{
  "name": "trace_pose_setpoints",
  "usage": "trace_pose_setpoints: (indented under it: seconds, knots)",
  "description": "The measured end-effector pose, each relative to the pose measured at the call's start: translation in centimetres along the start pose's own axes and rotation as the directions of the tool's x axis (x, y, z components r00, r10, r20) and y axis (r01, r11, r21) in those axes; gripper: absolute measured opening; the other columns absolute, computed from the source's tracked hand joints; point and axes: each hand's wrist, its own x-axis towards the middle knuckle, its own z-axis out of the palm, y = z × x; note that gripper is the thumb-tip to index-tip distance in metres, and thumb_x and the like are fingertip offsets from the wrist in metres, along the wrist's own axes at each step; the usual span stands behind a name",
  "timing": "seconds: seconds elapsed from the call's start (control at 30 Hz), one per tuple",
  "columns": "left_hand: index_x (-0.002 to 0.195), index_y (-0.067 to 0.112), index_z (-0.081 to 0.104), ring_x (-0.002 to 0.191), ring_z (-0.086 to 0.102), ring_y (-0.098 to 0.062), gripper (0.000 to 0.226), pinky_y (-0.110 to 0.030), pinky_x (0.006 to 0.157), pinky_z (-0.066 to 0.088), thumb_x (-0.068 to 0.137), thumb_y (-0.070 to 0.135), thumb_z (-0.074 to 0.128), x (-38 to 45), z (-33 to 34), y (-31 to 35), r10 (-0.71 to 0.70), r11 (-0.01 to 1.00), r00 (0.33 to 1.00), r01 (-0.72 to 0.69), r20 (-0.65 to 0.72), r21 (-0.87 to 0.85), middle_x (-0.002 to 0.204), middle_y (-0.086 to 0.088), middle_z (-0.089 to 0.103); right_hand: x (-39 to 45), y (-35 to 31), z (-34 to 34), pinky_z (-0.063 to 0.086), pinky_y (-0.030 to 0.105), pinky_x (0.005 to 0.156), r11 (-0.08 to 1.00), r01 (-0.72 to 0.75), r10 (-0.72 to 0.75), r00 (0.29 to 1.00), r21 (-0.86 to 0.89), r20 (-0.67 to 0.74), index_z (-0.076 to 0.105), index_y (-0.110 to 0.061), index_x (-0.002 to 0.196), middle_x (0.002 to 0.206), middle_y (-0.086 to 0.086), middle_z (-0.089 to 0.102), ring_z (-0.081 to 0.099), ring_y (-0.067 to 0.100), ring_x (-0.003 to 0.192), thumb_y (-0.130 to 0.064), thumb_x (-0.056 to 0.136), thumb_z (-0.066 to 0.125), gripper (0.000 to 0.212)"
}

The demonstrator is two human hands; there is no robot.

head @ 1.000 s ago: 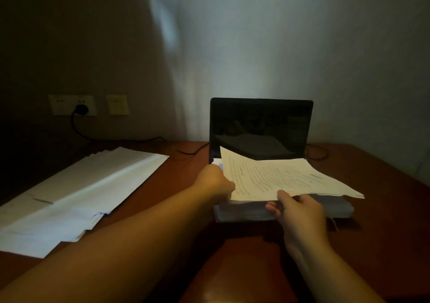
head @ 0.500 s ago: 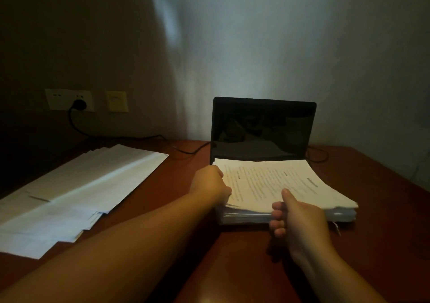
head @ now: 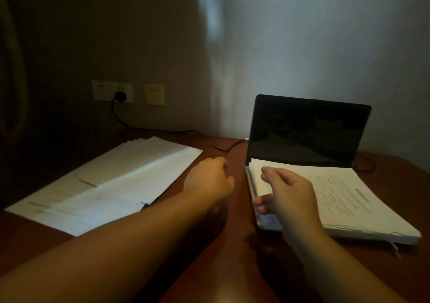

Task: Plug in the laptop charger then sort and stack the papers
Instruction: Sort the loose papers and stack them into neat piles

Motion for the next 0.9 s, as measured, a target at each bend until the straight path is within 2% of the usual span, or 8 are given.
trace_pose_setpoints:
  seconds: [0.17,0.27,0.37,0.47,0.57,0.67,0.8,0.9]
  knots:
    - [0.135,0.027,0.055,0.109,0.062,-0.018,0.043,-0.029,0.088,0.051,0.093,0.037,0.060,0.5,-2.6,-3.9,-0.029,0.998,0.996,0.033,-0.088,0.046,0.133,0.002,0.059,0.8,-0.9,5.1,0.057,0.033,0.055,1.000,-0.019,0.018,0.989,0.006,0.150,0.064,-0.029,0.124,0.068,-0.015,0.068,0.071,0.028,0.062,-0.026,0.099,0.055,0.026]
    - [0.134,0.029,0.055,0.102,0.063,-0.018,0.042,-0.030,0.083,0.055,0.093,0.039,0.060,1.0,-4.0,-6.3,-0.084,0.992,0.990,0.094,-0.118,0.081,0.137,0.003,0.054,1.2,-1.0,8.2,0.059,0.033,0.058,0.999,-0.008,0.015,0.969,-0.032,0.247,0.056,-0.036,0.132,0.066,-0.017,0.066,0.072,0.026,0.064,-0.026,0.099,0.056,0.034]
    - [0.129,0.030,0.057,0.094,0.062,-0.015,0.036,-0.026,0.075,0.054,0.095,0.041,0.060,1.5,-5.2,-8.8,-0.134,0.975,0.984,0.153,-0.121,0.162,0.131,0.003,0.051,1.7,-0.7,11.1,0.059,0.032,0.061,0.985,0.113,-0.069,0.950,-0.129,0.304,0.061,-0.038,0.103,0.078,-0.011,0.063,0.070,0.021,0.068,-0.028,0.097,0.058,0.012]
    - [0.125,0.030,0.061,0.100,0.058,-0.016,0.033,-0.028,0.081,0.051,0.095,0.043,0.056,1.7,-6.1,-11.9,-0.131,0.940,0.981,0.169,-0.144,0.297,0.122,0.003,0.056,2.3,0.3,13.6,0.055,0.029,0.071,0.901,0.305,-0.192,0.918,-0.309,0.347,0.064,-0.031,0.096,0.088,-0.010,0.063,0.062,0.011,0.082,-0.029,0.093,0.061,0.005]
    - [0.126,0.033,0.061,0.114,0.052,-0.017,0.037,-0.034,0.094,0.044,0.093,0.049,0.053,1.4,-6.0,-14.7,-0.140,0.892,0.971,0.209,-0.194,0.402,0.124,0.005,0.059,2.2,1.4,16.0,0.049,0.027,0.087,0.769,0.451,-0.192,0.840,-0.454,0.508,0.058,-0.032,0.126,0.119,-0.010,0.055,0.054,0.009,0.106,-0.038,0.093,0.061,0.034]
    - [0.123,0.032,0.063,0.100,0.057,-0.013,0.037,-0.033,0.089,0.047,0.094,0.051,0.049,0.8,-5.3,-16.2,-0.207,0.902,0.963,0.256,-0.171,0.348,0.116,0.006,0.063,1.8,2.9,17.4,0.039,0.031,0.105,0.675,0.542,-0.140,0.761,-0.501,0.634,0.044,-0.035,0.144,0.145,-0.012,0.041,0.035,0.013,0.133,-0.051,0.092,0.058,0.056]
    - [0.122,0.032,0.065,0.094,0.058,-0.010,0.033,-0.031,0.087,0.052,0.096,0.048,0.050,0.2,-4.6,-16.6,-0.200,0.924,0.963,0.246,-0.179,0.293,0.113,0.008,0.065,1.6,3.9,17.7,0.033,0.036,0.112,0.562,0.588,-0.084,0.740,-0.581,0.668,0.038,-0.036,0.147,0.150,-0.014,0.038,0.029,0.016,0.138,-0.063,0.088,0.055,0.068]
    - [0.122,0.034,0.063,0.095,0.059,-0.010,0.032,-0.031,0.088,0.053,0.097,0.047,0.049,-0.2,-4.4,-16.4,-0.176,0.940,0.969,0.218,-0.175,0.263,0.115,0.009,0.064,1.7,3.8,17.7,0.036,0.036,0.107,0.529,0.609,-0.066,0.723,-0.590,0.687,0.049,-0.039,0.138,0.145,-0.015,0.042,0.033,0.016,0.132,-0.060,0.087,0.058,0.057]
